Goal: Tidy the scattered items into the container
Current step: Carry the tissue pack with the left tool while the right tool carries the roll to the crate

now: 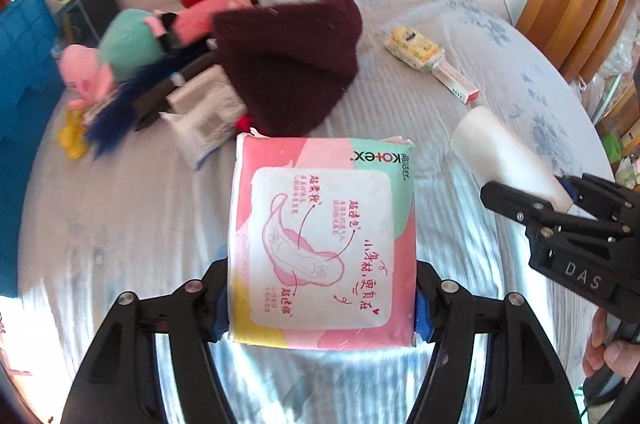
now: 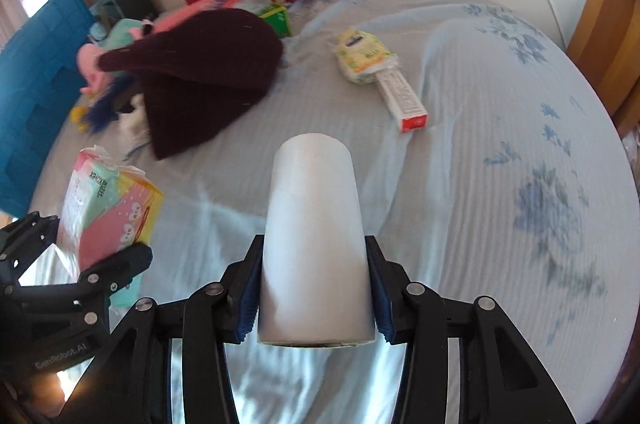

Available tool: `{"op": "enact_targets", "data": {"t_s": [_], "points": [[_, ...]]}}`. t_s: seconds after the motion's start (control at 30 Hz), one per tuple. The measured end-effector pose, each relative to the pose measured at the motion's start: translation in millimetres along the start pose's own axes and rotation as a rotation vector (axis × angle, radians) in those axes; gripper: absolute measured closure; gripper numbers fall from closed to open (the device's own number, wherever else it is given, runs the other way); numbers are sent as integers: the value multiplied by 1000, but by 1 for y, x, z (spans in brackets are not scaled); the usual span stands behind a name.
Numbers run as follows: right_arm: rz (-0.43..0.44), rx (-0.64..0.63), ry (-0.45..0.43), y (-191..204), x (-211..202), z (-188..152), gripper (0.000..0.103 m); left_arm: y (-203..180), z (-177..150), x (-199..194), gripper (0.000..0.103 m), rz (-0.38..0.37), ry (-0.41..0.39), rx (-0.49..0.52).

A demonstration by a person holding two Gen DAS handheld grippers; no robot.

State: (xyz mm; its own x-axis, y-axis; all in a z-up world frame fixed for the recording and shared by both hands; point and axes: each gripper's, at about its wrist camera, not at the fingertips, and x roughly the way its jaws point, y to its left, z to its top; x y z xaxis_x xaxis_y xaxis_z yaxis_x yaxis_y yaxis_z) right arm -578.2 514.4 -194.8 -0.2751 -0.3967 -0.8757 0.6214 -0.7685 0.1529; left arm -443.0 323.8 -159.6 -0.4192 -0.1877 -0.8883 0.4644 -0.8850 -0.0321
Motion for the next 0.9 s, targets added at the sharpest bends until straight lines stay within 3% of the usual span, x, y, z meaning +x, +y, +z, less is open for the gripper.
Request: {"op": "enact_targets", "data": {"t_s": [0.27,0.47,0.7,0.9], "points": [[66,-89,-74,89,-51,-9,57,58,-11,-79,37,71,-156,-49],[74,-175,-161,181,-87,-2,57,138,-41,-135,37,103,-259,-86],[24,-211,-265,318,-119,-21,58,246,-88,-195,37,77,-388,-78],[12,-217,-320,428,-136,-30,58,335,-123,-242,37,76,-440,-91]]}}
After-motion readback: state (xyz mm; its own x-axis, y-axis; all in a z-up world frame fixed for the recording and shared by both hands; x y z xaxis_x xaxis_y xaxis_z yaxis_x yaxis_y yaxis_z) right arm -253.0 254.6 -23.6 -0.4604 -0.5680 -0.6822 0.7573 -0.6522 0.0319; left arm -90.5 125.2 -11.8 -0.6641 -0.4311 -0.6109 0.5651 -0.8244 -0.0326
